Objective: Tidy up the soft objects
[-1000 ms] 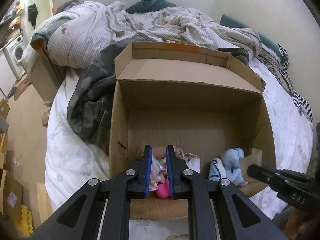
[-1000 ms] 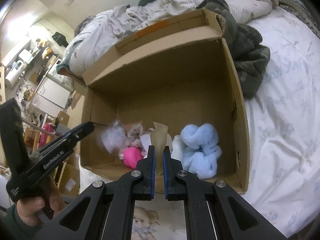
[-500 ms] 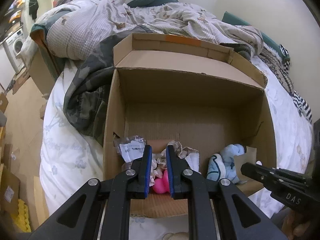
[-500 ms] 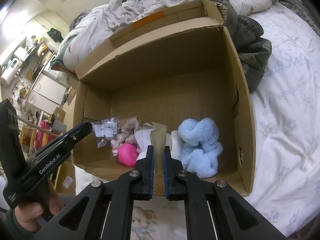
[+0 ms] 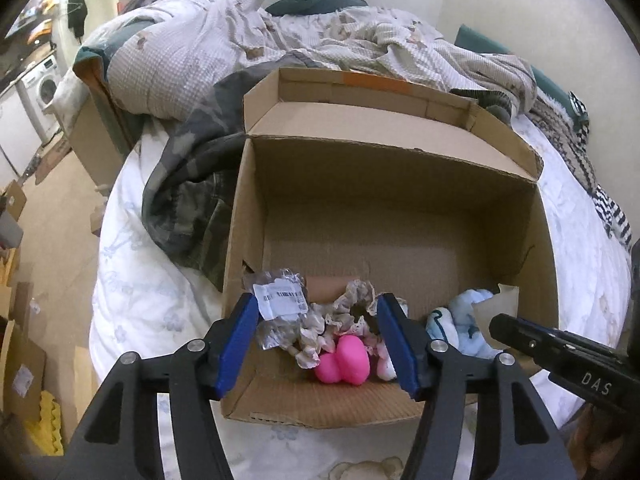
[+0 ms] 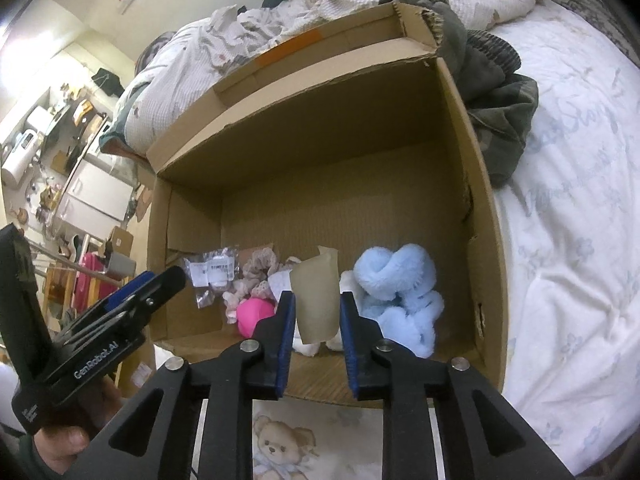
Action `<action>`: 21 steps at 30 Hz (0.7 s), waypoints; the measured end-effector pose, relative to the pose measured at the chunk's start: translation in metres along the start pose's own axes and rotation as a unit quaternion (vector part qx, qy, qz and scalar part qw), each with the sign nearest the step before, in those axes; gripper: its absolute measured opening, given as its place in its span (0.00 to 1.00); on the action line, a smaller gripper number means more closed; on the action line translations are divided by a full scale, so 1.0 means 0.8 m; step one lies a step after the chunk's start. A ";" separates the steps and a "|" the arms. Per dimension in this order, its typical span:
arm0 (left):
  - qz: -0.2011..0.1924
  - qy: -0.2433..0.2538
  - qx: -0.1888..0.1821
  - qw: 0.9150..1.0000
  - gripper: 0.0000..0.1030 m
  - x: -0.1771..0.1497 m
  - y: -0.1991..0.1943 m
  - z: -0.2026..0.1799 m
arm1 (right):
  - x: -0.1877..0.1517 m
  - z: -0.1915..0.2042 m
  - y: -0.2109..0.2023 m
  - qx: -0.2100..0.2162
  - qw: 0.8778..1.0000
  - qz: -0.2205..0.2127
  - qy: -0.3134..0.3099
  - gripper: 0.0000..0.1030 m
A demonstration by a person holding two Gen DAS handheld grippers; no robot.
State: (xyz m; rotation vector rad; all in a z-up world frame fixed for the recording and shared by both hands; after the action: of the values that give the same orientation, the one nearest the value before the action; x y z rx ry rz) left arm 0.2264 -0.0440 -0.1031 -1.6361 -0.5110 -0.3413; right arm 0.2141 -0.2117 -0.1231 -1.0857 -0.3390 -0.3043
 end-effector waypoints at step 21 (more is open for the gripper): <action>-0.034 -0.009 0.009 0.999 0.59 0.007 -0.031 0.011 | 0.021 0.002 -0.047 -0.039 0.995 -0.093 -0.008 1.00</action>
State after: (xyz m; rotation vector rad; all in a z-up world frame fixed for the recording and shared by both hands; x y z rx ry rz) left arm 0.2180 -0.0327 -0.0801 -1.6090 -0.5815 -0.3716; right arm 0.2136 -0.2282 -0.0852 -1.1370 -0.4463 -0.4773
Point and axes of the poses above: each gripper's, at about its wrist camera, not at the fingertips, and y roughly the way its jaws point, z to its left, x to its top, the point moved 6 cm from there along y, roughly the way its jaws point, and after that the axes turned 8 degrees about -y, right-handed, at the moved point
